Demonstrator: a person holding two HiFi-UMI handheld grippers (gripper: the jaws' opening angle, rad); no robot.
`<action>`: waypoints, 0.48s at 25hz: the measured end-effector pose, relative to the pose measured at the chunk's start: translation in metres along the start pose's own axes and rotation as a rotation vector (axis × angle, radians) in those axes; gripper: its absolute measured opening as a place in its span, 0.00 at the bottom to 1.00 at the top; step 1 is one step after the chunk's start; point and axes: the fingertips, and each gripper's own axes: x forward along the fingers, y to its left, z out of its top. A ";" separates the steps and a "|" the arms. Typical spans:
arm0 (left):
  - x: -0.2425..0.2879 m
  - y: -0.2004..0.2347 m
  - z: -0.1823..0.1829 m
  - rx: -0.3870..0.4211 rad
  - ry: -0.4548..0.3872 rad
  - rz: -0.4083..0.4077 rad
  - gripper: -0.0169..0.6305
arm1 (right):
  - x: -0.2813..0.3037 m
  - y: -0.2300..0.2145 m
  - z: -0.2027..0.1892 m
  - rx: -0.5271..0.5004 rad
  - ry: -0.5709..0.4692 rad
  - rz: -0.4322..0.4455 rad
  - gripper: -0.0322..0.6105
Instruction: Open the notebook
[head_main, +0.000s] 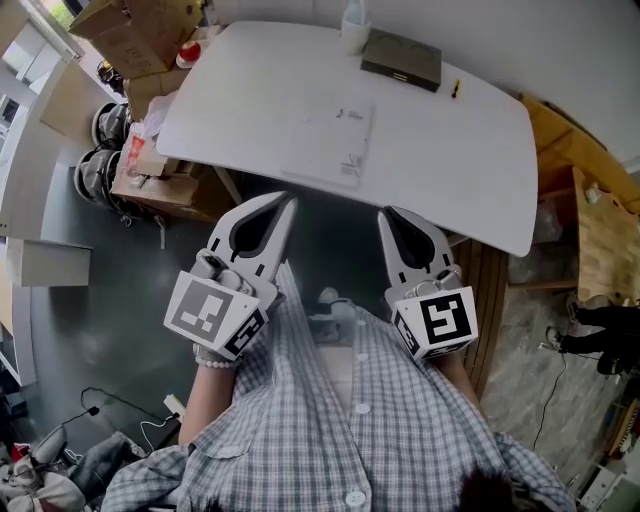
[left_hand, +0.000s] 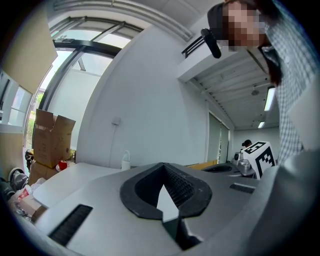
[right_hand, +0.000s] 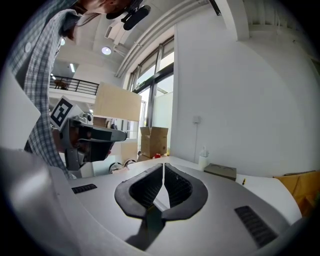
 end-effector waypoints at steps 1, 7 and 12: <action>0.005 0.000 -0.001 0.000 0.002 0.002 0.04 | 0.003 -0.005 -0.002 0.002 0.001 0.002 0.09; 0.018 0.008 -0.006 -0.013 0.023 0.036 0.04 | 0.017 -0.023 -0.011 0.029 0.019 0.013 0.09; 0.024 0.020 -0.010 -0.024 0.047 0.070 0.04 | 0.028 -0.032 -0.013 0.044 0.036 0.018 0.09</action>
